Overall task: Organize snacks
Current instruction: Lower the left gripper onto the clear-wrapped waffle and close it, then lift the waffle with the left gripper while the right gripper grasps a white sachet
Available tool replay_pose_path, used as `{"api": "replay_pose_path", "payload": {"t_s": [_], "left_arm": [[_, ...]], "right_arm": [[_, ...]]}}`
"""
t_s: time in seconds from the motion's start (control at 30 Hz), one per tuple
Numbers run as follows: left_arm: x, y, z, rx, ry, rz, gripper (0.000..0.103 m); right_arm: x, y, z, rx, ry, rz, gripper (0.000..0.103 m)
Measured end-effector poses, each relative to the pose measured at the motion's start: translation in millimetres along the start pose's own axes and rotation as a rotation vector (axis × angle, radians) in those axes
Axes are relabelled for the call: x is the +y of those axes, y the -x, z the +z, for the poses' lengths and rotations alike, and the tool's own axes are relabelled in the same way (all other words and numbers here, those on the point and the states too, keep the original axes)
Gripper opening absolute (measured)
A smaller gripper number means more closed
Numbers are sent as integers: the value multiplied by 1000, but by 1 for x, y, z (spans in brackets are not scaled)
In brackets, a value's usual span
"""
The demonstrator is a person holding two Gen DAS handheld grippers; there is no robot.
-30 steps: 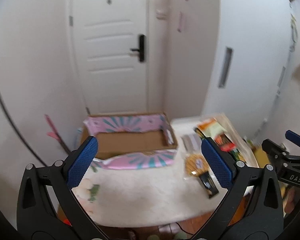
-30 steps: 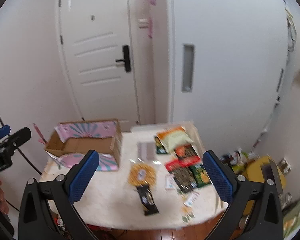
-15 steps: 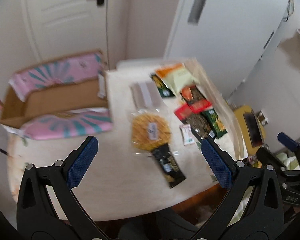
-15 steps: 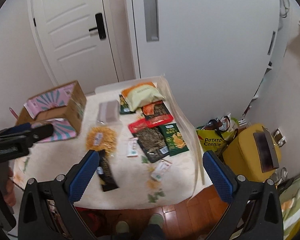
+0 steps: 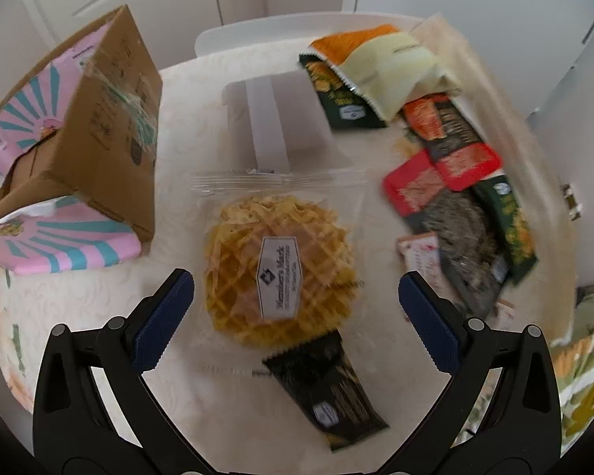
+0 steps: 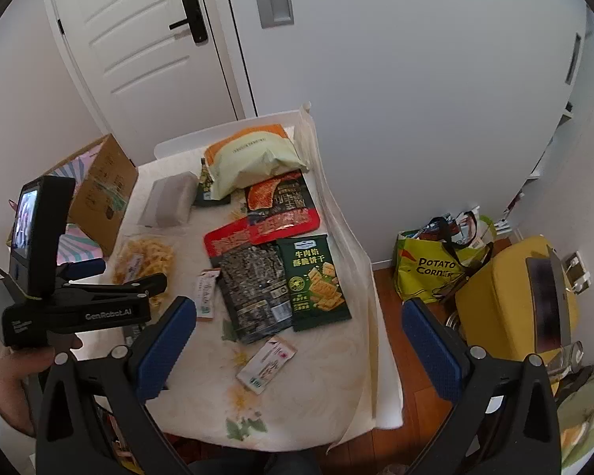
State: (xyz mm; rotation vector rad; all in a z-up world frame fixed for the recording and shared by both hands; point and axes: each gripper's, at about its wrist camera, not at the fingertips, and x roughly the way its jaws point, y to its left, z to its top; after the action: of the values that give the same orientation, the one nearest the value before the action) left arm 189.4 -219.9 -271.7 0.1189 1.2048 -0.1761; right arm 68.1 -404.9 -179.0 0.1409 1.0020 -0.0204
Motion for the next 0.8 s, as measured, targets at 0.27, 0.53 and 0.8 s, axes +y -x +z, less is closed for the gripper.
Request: {"api": "replay_pose_path", "payload": {"t_s": [0.27,0.53,0.8], "left_arm": [[8,-25,8,22,36,18,95],[10,-26,8,15,29,-2,82],[24,-15,1,1,47,-48,78]], "right_arm": [[-10,-21,7,35,19,28,103],[-9,-32,12,48,36,39,103],[0,-38,10,60,49,37,103]]}}
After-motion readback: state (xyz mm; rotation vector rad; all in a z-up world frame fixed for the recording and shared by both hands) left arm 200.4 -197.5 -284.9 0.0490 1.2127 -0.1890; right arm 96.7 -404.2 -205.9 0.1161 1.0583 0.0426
